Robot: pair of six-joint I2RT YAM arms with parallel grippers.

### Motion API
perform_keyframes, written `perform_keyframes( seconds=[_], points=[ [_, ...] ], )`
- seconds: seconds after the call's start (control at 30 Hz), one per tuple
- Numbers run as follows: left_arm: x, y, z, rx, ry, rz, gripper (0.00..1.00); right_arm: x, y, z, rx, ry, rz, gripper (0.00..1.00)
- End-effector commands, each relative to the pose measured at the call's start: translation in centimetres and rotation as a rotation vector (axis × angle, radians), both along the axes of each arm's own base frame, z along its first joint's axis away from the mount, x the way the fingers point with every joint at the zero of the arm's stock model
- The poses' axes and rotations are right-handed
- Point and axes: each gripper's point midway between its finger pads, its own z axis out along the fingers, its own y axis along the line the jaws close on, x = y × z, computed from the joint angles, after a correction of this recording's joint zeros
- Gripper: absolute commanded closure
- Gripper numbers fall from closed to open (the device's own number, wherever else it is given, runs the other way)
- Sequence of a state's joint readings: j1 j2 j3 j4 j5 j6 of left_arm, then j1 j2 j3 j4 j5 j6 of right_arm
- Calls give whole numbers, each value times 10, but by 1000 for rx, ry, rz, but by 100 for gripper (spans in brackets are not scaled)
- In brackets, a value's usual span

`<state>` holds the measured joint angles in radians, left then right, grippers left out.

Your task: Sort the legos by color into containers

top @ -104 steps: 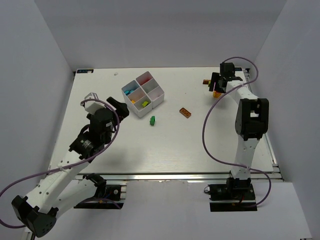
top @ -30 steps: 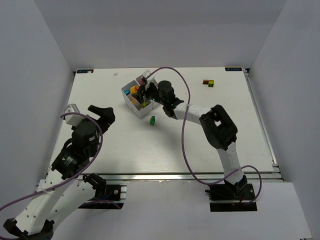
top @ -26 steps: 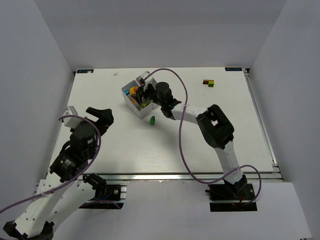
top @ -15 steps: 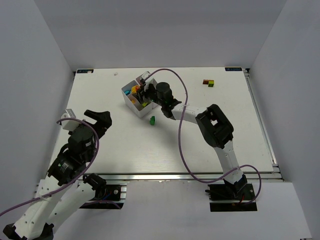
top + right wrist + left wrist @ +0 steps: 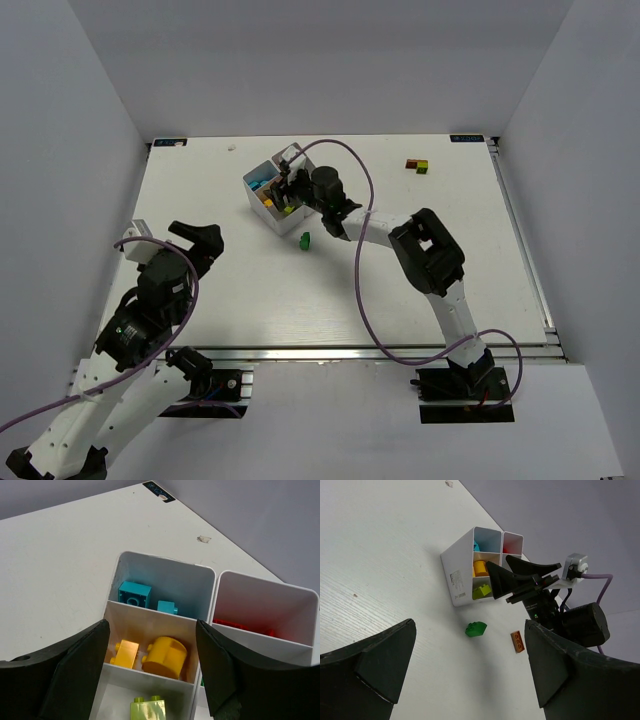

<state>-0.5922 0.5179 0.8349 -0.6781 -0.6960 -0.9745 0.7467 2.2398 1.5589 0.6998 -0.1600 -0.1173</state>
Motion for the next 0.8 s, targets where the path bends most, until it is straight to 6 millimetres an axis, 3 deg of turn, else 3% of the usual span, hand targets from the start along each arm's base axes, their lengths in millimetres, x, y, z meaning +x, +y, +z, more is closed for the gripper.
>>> perform_keyframes(
  seconds=[0.0,0.07,0.2,0.4,0.43,0.57,0.7,0.77],
  points=[
    [-1,1,6,-18,-3,8,2,-7,-3,61,79,-114,19,25],
    [0,1,6,-18,-4,9,2,-23,-11,80,84,-144,58,25],
    [3,-2,6,-16,-11,3,2,-53,-33,99,7,-160,156,20],
    [6,-7,0,-23,-21,-13,2,-104,-76,66,-170,148,356,24],
    [7,-8,-2,-22,-19,-15,2,-116,-88,39,-231,256,340,25],
    [9,-13,-5,-31,-20,-34,2,-127,-120,-4,-288,527,130,32],
    [9,-17,-10,-33,-7,-55,2,-135,-123,-18,-259,612,64,31],
    [9,-19,-11,-31,-1,-62,2,-146,-111,-9,-264,546,210,26]
  ],
)
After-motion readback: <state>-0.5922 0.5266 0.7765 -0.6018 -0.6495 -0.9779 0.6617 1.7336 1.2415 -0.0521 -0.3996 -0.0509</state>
